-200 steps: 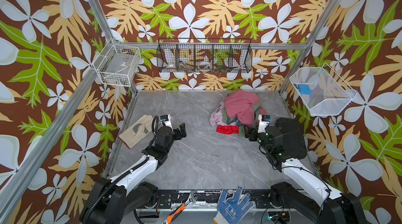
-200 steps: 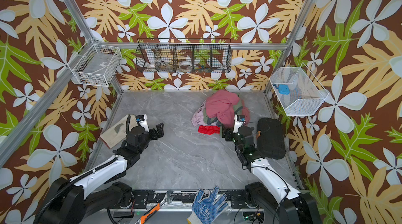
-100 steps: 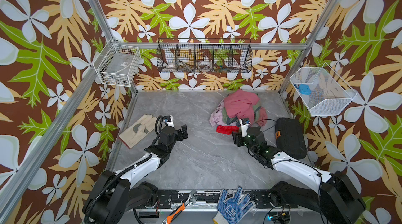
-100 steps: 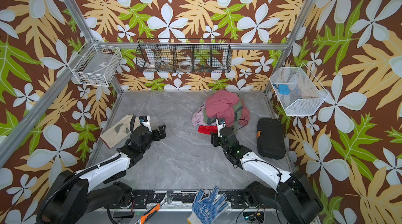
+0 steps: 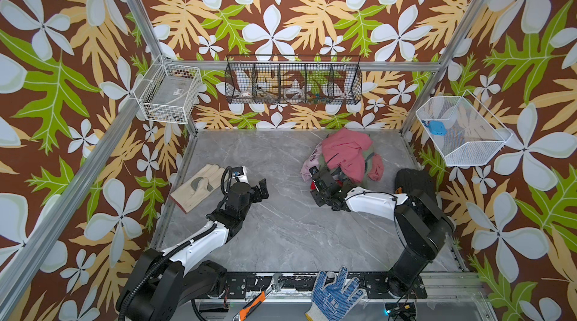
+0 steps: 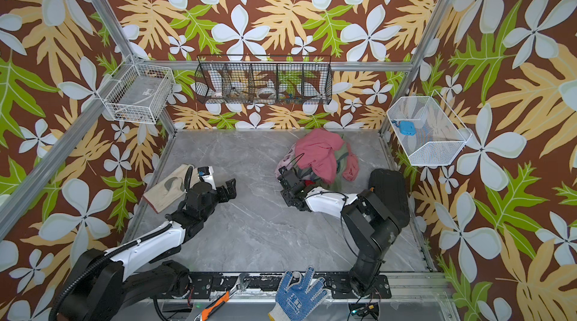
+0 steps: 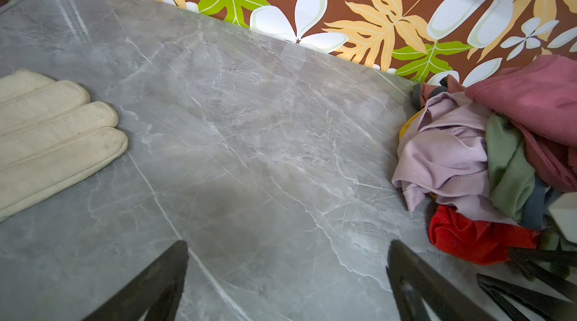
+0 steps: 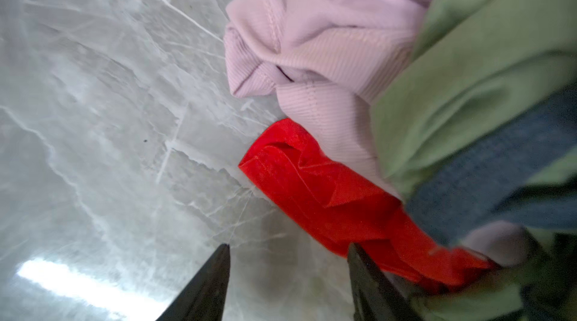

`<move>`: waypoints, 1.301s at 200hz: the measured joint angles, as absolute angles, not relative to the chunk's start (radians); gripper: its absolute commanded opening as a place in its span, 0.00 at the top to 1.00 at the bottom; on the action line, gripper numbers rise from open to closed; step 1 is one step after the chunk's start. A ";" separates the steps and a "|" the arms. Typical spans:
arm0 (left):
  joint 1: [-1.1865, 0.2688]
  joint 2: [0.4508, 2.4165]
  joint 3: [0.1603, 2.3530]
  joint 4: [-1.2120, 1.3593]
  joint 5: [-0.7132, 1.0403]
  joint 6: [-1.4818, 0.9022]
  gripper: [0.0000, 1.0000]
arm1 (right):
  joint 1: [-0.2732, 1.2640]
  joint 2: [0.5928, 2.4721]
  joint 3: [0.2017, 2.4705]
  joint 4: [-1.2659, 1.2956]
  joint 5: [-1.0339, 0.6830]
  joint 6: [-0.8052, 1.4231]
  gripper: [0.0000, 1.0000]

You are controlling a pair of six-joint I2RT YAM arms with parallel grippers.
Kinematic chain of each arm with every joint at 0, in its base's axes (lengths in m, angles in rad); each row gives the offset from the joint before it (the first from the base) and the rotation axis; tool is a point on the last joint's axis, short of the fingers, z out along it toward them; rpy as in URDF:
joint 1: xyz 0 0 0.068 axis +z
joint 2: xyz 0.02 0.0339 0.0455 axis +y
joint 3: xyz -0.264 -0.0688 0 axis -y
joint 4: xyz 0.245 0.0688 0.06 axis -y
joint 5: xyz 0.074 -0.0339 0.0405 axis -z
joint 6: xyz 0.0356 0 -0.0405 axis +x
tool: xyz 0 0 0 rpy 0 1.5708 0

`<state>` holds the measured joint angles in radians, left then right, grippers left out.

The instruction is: Pick out a specific cloth from the pile

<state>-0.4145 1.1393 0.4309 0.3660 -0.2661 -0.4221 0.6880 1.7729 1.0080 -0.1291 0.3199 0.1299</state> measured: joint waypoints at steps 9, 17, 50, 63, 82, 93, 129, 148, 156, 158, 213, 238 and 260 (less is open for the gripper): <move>-0.414 1.133 0.427 0.364 -0.271 -0.418 0.00 | 0.688 1.801 1.033 -0.149 0.334 0.130 0.35; -0.414 1.127 0.424 0.363 -0.277 -0.416 0.00 | 0.688 1.822 1.052 -0.162 0.343 0.130 0.34; -0.414 1.110 0.418 0.342 -0.292 -0.415 0.00 | 0.670 1.910 1.133 -0.201 0.352 0.131 0.33; -0.414 1.100 0.414 0.336 -0.296 -0.415 0.00 | 0.651 1.927 1.153 -0.202 0.356 0.132 0.32; -0.414 1.084 0.408 0.322 -0.307 -0.412 0.00 | 0.623 1.934 1.161 -0.199 0.356 0.140 0.31; -0.414 1.074 0.403 0.318 -0.311 -0.412 0.00 | 0.609 1.935 1.161 -0.198 0.352 0.142 0.31; -0.414 1.056 0.397 0.310 -0.320 -0.412 0.00 | 0.583 1.964 1.180 -0.173 0.335 0.142 0.47; -0.414 1.045 0.397 0.308 -0.328 -0.412 0.00 | 0.564 1.965 1.165 -0.141 0.306 0.146 0.65; -0.414 1.040 0.397 0.305 -0.332 -0.412 0.00 | 0.556 1.959 1.152 -0.128 0.294 0.147 0.81; -0.414 1.039 0.397 0.304 -0.332 -0.412 0.00 | 0.553 1.957 1.148 -0.124 0.291 0.146 0.85; -0.414 1.020 0.392 0.286 -0.335 -0.412 0.00 | 0.527 1.866 1.067 -0.103 0.215 0.150 1.00; -0.414 1.015 0.393 0.281 -0.334 -0.413 0.00 | 0.525 1.792 1.043 -0.112 0.194 0.154 1.00; -0.414 1.017 0.397 0.279 -0.328 -0.413 0.00 | 0.525 1.722 1.029 -0.121 0.169 0.155 1.00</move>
<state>-0.4145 1.0168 0.3969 0.2794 -0.3283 -0.4126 0.5247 1.7222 1.0286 -0.1207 0.1688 0.1551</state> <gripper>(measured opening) 0.997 0.050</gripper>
